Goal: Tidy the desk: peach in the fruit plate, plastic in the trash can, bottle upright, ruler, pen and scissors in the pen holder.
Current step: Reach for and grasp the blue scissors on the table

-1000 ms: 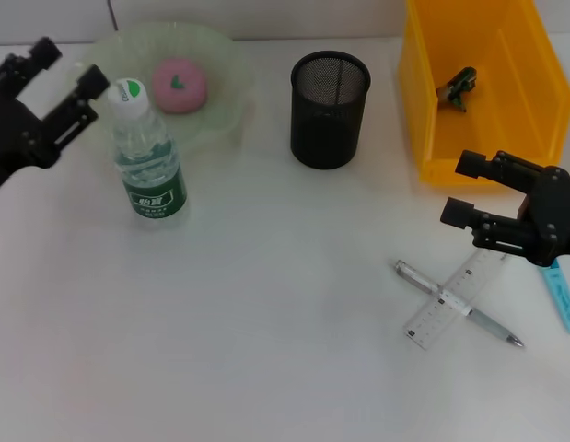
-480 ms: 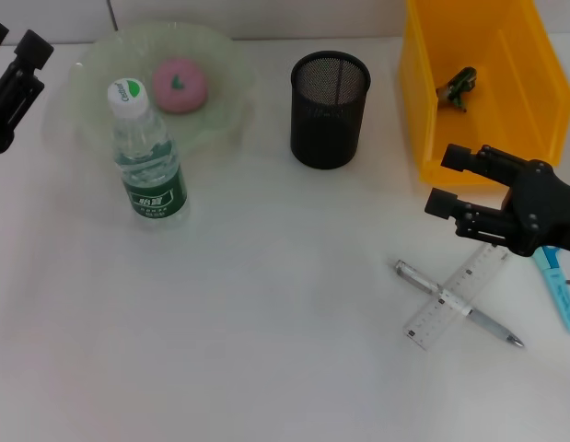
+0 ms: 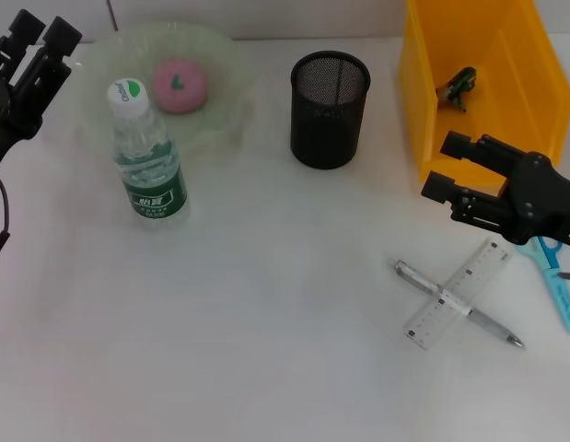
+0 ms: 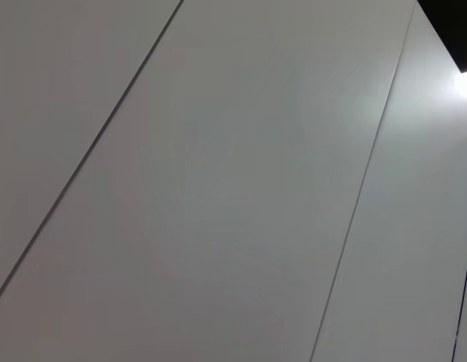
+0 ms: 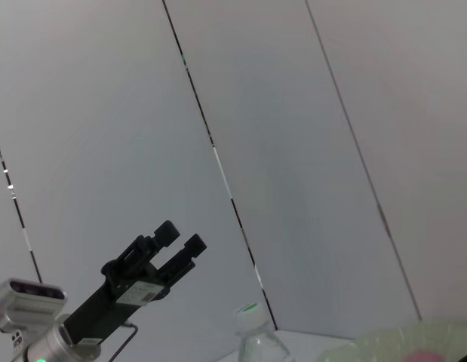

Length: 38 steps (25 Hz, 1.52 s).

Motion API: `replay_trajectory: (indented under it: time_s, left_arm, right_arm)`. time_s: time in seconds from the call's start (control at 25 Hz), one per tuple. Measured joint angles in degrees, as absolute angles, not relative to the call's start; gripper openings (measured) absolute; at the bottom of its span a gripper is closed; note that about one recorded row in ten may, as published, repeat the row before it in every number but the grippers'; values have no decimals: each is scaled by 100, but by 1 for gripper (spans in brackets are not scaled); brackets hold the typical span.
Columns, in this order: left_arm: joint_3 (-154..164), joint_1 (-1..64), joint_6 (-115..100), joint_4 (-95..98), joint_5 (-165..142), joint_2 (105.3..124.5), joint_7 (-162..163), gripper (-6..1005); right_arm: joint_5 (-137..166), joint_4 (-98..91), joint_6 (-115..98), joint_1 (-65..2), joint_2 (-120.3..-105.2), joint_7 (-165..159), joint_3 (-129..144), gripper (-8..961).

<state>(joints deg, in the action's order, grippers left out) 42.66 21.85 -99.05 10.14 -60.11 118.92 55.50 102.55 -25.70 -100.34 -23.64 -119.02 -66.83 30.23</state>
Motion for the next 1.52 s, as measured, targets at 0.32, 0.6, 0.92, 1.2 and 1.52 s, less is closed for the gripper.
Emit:
replay_trajectory:
  time_s: [0.32, 0.6, 0.92, 1.2, 1.52]
  left_arm:
    - [4278, 2249, -9949, 977, -6011, 11906, 5587, 731]
    - [4399, 2502, -9789, 667, -6062, 11894, 4992, 733]
    - [4488, 2223, -9447, 861, -6374, 11835, 4776, 734]
    - [4495, 1883, -9260, 1919, -7773, 11729, 5522, 730]
    - [4627, 2003, -9788, 3279, -10141, 11487, 6887, 725]
  right_arm:
    - [10105, -2521, -9900, -2364, -11897, -6599, 2843, 778]
    - [9894, -2433, -9894, -2380, -11905, -6519, 2816, 777]
    - [9576, -2370, -10008, -2326, -11664, -7201, 2702, 776]
    - [9636, -2739, -10609, -2274, -11220, -8226, 2730, 775]
    - [10516, -4608, -11787, -2305, -10876, -9682, 2756, 774]
